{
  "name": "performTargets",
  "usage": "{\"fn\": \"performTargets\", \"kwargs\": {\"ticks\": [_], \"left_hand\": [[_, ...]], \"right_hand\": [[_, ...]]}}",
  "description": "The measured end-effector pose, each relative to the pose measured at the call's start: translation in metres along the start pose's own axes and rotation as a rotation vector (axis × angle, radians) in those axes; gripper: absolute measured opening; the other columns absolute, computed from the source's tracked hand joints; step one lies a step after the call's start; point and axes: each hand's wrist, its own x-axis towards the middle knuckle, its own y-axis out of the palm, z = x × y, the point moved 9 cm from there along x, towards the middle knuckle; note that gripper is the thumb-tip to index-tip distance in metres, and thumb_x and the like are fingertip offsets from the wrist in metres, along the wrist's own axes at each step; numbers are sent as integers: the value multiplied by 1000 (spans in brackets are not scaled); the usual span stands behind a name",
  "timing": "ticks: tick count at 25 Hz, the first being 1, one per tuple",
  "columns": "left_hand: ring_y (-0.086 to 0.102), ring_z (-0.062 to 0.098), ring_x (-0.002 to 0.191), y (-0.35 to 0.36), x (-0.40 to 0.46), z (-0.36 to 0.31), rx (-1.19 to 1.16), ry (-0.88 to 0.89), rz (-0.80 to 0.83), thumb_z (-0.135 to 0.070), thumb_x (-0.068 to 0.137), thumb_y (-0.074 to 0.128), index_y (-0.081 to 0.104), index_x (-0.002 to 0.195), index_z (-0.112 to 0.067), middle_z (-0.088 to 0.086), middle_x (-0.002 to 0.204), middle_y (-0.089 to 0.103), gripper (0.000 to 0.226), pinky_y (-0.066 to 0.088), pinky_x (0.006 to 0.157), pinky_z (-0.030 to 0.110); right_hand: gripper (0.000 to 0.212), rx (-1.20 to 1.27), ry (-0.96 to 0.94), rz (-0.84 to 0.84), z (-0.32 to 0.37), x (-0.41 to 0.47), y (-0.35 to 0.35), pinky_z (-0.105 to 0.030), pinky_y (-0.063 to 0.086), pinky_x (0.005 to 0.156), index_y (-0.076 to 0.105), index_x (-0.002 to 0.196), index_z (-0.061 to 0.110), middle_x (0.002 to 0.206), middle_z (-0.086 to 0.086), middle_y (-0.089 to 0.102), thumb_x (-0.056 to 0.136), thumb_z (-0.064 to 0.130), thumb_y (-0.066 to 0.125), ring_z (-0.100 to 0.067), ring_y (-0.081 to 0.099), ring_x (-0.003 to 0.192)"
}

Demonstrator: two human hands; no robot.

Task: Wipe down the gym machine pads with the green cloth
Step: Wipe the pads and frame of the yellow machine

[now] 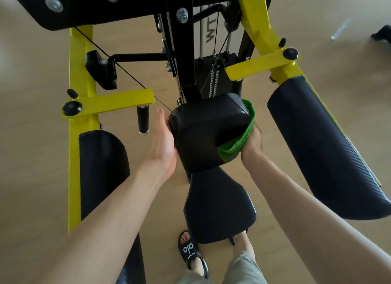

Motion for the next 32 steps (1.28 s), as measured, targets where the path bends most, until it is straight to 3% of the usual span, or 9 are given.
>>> {"fn": "performTargets", "kwargs": {"ticks": [4,8,12,14,18,23,26,29,32], "left_hand": [[40,16,144,0,-1,1,9,20,-61,-61,103,17,40,151,-29,-4,149,53,62,24,124,41],[39,17,146,-4,1,5,36,22,-71,-63,102,16,39,153,-25,-3,152,52,68,23,125,42],[47,10,138,-6,0,3,79,20,-46,-67,100,15,49,147,-28,-6,145,58,69,29,118,32],[61,-3,113,-5,0,2,61,11,-14,-63,102,12,60,129,-33,-15,119,72,63,39,100,20],[62,6,125,-2,2,-10,10,-4,143,-64,102,9,66,121,-30,-6,124,73,69,38,112,28],[62,22,126,-38,8,-47,32,51,94,-66,100,12,70,118,-22,6,127,71,75,46,106,42],[46,16,140,-61,13,-61,256,154,-21,-67,98,2,62,129,-29,-3,136,65,78,16,124,52],[32,14,148,-65,15,-60,408,219,-37,-53,104,-3,52,142,-24,-3,143,59,73,7,123,41],[30,14,149,-52,5,-45,448,186,22,-49,105,0,46,148,-19,0,149,54,70,13,110,29]], "right_hand": [[35,-106,143,14,-39,13,-14,-26,41,56,52,68,19,64,2,55,102,17,44,-17,50,64],[29,-73,167,21,-17,-1,-6,-31,48,72,63,85,25,86,3,65,104,31,42,-16,61,82],[33,-152,-414,-35,43,-37,10,-21,45,86,65,107,12,102,0,62,107,24,34,-5,57,92],[30,-332,-797,-69,75,-66,25,-17,44,86,65,109,6,110,-4,58,104,17,38,-1,54,93],[22,-850,-1533,147,90,-130,94,-45,43,105,74,93,3,104,-16,66,96,12,54,-28,61,96],[24,-1356,-1902,424,28,-174,149,-48,27,120,75,98,4,119,-26,64,96,12,52,-43,57,120],[42,-2263,-2190,466,-70,-147,143,-53,15,122,63,132,4,140,-21,52,95,21,54,-43,43,135],[48,-2736,-2101,543,-132,-105,118,-60,20,117,59,132,-2,133,-27,50,92,24,55,-51,41,126],[49,-2807,-2325,656,-167,-92,100,-61,19,115,59,129,-5,130,-30,47,85,16,54,-53,39,123]]}}
